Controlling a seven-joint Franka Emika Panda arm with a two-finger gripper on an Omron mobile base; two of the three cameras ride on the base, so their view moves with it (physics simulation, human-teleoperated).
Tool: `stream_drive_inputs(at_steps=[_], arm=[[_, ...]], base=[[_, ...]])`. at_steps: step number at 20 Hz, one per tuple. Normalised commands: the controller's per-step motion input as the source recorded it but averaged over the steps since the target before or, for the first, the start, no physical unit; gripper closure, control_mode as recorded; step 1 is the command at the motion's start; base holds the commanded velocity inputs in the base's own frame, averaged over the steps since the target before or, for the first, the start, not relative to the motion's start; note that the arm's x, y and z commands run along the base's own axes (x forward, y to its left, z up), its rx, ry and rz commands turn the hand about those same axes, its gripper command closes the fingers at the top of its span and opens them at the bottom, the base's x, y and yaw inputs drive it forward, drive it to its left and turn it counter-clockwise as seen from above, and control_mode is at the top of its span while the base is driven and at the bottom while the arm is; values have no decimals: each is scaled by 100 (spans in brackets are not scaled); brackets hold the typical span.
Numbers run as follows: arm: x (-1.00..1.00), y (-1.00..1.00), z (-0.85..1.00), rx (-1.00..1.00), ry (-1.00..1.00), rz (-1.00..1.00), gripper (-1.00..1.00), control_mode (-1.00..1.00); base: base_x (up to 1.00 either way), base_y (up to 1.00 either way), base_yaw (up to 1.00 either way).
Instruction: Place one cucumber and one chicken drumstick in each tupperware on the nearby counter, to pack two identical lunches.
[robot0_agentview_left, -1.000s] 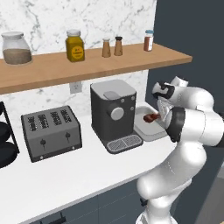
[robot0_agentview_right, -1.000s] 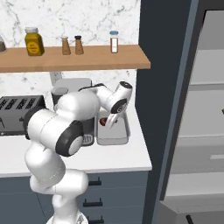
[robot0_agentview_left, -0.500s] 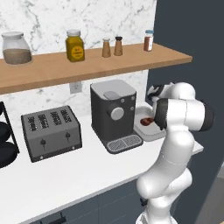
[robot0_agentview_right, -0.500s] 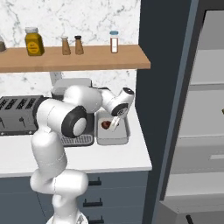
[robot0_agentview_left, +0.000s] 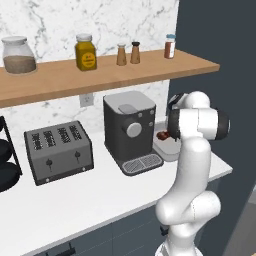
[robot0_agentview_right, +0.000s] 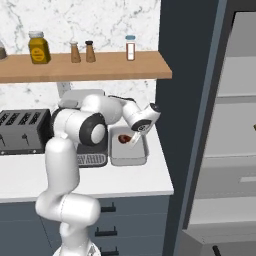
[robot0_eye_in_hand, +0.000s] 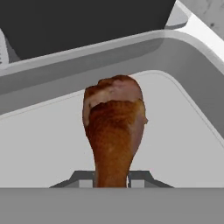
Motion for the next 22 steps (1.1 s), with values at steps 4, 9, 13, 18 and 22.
stream_drive_inputs(at_steps=[4,9,13,18,22], arm=[[47,0,-12,3,0,0,100,-100],[29,2,-29,5,0,0,100,-100],[14,17,-42,6,0,0,100,-100],[4,28,-15,0,0,0,-100,-100],[0,11,0,0,0,0,-100,-100]], base=[[0,0,0],[0,0,0],[0,0,0],[0,0,0],[0,0,0]])
